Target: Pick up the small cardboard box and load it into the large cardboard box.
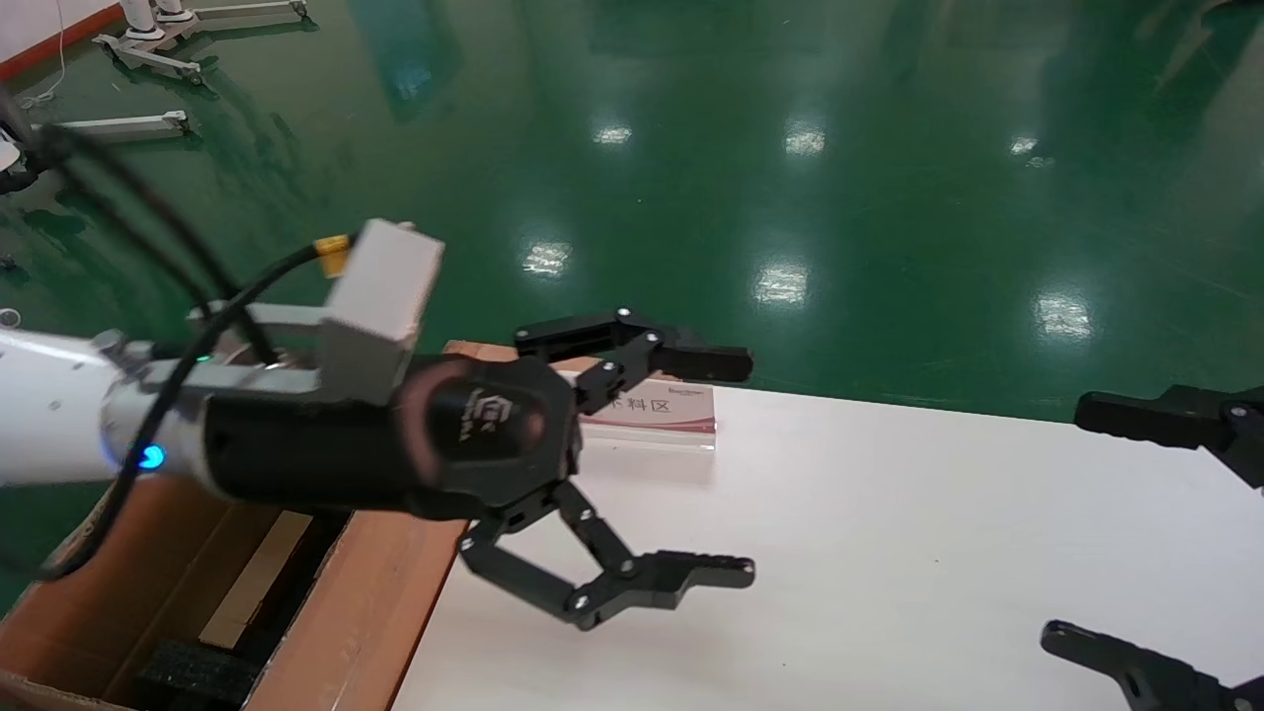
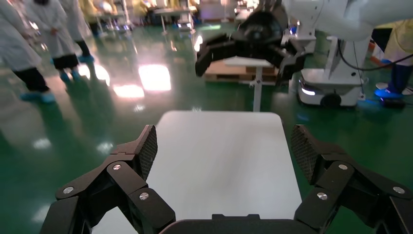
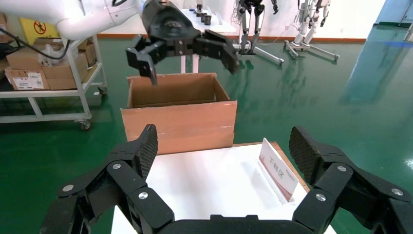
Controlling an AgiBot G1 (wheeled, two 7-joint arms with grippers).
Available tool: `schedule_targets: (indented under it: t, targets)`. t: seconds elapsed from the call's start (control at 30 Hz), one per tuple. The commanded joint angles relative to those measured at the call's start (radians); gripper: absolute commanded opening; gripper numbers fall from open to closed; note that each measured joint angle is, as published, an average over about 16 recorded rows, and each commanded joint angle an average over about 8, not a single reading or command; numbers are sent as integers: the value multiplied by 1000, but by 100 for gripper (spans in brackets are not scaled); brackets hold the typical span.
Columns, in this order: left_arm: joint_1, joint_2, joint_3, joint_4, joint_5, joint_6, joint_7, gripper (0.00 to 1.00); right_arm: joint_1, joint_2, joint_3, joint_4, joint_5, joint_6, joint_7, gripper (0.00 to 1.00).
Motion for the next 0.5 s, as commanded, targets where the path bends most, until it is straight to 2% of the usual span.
schedule_targets:
  t: [0.03,0.2,0.5]
  targets:
    - [50,3,-68,-15,-2,9,6,100,0,0,0,0,0,0,0,100]
    - [85,5,-116,-25,-5,17,10,100,0,0,0,0,0,0,0,100]
    - [58,3,-79,-18,-4,12,8,100,0,0,0,0,0,0,0,100]
